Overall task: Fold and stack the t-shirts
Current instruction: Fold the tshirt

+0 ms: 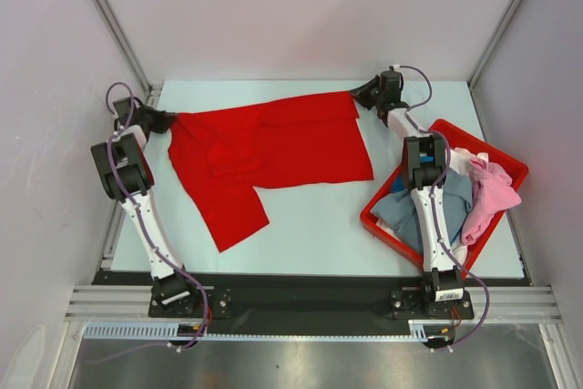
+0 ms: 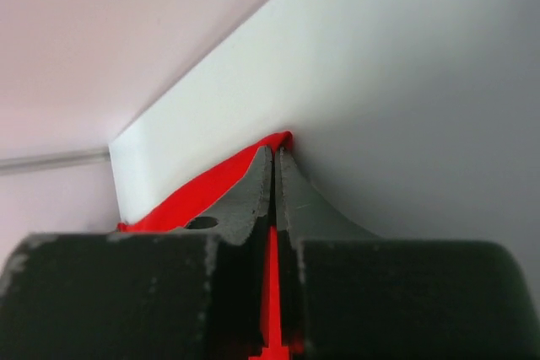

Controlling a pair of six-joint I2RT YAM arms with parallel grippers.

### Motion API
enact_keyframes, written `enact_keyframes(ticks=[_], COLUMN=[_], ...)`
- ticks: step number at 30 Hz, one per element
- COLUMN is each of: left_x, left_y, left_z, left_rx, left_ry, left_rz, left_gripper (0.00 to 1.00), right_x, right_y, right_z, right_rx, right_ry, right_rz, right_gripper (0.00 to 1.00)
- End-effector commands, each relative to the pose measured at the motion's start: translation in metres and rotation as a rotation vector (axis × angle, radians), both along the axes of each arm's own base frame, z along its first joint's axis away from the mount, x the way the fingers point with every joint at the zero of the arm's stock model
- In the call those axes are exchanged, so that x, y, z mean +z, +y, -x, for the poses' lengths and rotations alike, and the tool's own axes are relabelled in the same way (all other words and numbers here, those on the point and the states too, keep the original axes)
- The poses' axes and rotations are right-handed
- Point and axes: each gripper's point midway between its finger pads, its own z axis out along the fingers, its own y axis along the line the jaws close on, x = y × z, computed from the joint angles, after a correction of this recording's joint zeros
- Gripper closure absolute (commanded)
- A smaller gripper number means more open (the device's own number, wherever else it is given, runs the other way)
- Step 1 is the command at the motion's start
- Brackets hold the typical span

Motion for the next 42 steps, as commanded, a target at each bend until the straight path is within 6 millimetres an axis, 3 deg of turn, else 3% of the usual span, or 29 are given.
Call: enact_keyframes(ticks=[1,4,5,7,10,11,12,13,14,15,16,17,18,19,20,22,23,24,26,27,28,30,31,33,34,36,38,40,42], left_x=[0.025,0.018,0.026,0.014,0.023,0.028,0.03,0.033,0.042,0.047,0.051,0.045,0.064,0.064,0.058,0.088,0.075,0.103,0.095,0.099,0.116,0.113,0.128,0.115,0.115,0.104,0.095,0.088,0.078], left_y=[0.027,0.031,0.034,0.034,0.035,0.037,0.035,0.035,0.034,0.032,0.031,0.028,0.028,0.024,0.023,0.018,0.014,0.012,0.003,-0.004,-0.009,-0.024,-0.03,-0.047,-0.058,-0.083,-0.111,-0.124,-0.141], left_z=[-0.02,-0.028,-0.034,-0.039,-0.048,-0.05,-0.05,-0.049,-0.047,-0.045,-0.043,-0.036,-0.032,-0.026,-0.015,-0.002,0.012,0.02,0.042,0.047,0.054,0.069,0.075,0.094,0.1,0.118,0.135,0.144,0.154], left_rx=[0.034,0.039,0.039,0.034,0.021,0.019,0.008,0.005,-0.002,-0.015,-0.023,-0.033,-0.048,-0.057,-0.07,-0.079,-0.091,-0.087,-0.122,-0.128,-0.137,-0.183,-0.193,-0.234,-0.262,-0.306,-0.376,-0.408,-0.454], left_ry=[-0.114,-0.121,-0.139,-0.127,-0.141,-0.152,-0.15,-0.151,-0.161,-0.157,-0.155,-0.134,-0.154,-0.132,-0.103,-0.122,-0.073,-0.095,-0.041,-0.032,-0.047,-0.005,-0.016,0.04,0.023,0.04,0.037,0.043,0.055], left_rz=[-0.009,0.018,0.024,0.039,0.029,0.018,0.005,-0.007,-0.025,-0.054,-0.071,-0.074,-0.11,-0.118,-0.145,-0.195,-0.218,-0.262,-0.319,-0.353,-0.387,-0.448,-0.481,-0.47,-0.439,-0.385,-0.366,-0.374,-0.361], left_gripper=[1.0,1.0,1.0,1.0,0.99,0.94,0.71,0.62,0.55,0.43,0.39,0.38,0.37,0.37,0.37,0.38,0.4,0.45,0.47,0.47,0.48,0.46,0.46,0.46,0.47,0.48,0.48,0.43,0.41], right_x=[0.022,0.022,0.022,0.017,0.016,0.017,0.019,0.021,0.024,0.03,0.03,0.043,0.045,0.042,0.062,0.059,0.063,0.077,0.075,0.09,0.086,0.099,0.104,0.097,0.116,0.111,0.12,0.11,0.118], right_y=[-0.02,-0.021,-0.022,-0.021,-0.02,-0.021,-0.018,-0.016,-0.016,-0.014,-0.012,-0.013,-0.015,-0.021,-0.025,-0.041,-0.058,-0.069,-0.081,-0.082,-0.084,-0.086,-0.084,-0.073,-0.066,-0.054,-0.034,-0.003,0.024], right_z=[-0.024,-0.025,-0.025,-0.025,-0.025,-0.025,-0.025,-0.024,-0.024,-0.024,-0.022,-0.021,-0.02,-0.017,-0.015,-0.006,-0.004,-0.001,0.015,0.02,0.032,0.049,0.055,0.072,0.081,0.097,0.112,0.134,0.153], right_rx=[-0.116,-0.123,-0.124,-0.118,-0.105,-0.103,-0.096,-0.086,-0.08,-0.067,-0.05,-0.042,-0.032,-0.032,-0.028,-0.035,-0.061,-0.08,-0.083,-0.078,-0.056,-0.036,-0.023,0.031,0.048,0.104,0.156,0.256,0.336], right_ry=[-0.096,-0.106,-0.108,-0.103,-0.102,-0.105,-0.11,-0.111,-0.114,-0.126,-0.118,-0.131,-0.134,-0.104,-0.122,-0.06,-0.037,-0.029,0.054,0.05,0.096,0.127,0.131,0.148,0.123,0.137,0.137,0.157,0.148], right_rz=[-0.053,-0.055,-0.054,-0.057,-0.065,-0.071,-0.075,-0.082,-0.08,-0.074,-0.069,-0.063,-0.033,-0.016,0.002,0.073,0.096,0.126,0.164,0.187,0.223,0.252,0.265,0.33,0.353,0.376,0.364,0.306,0.246], right_gripper=[1.0,1.0,1.0,1.0,1.0,1.0,1.0,1.0,0.95,0.78,0.75,0.74,0.69,0.65,0.58,0.5,0.47,0.44,0.41,0.39,0.38,0.37,0.36,0.36,0.36,0.37,0.38,0.39,0.4])
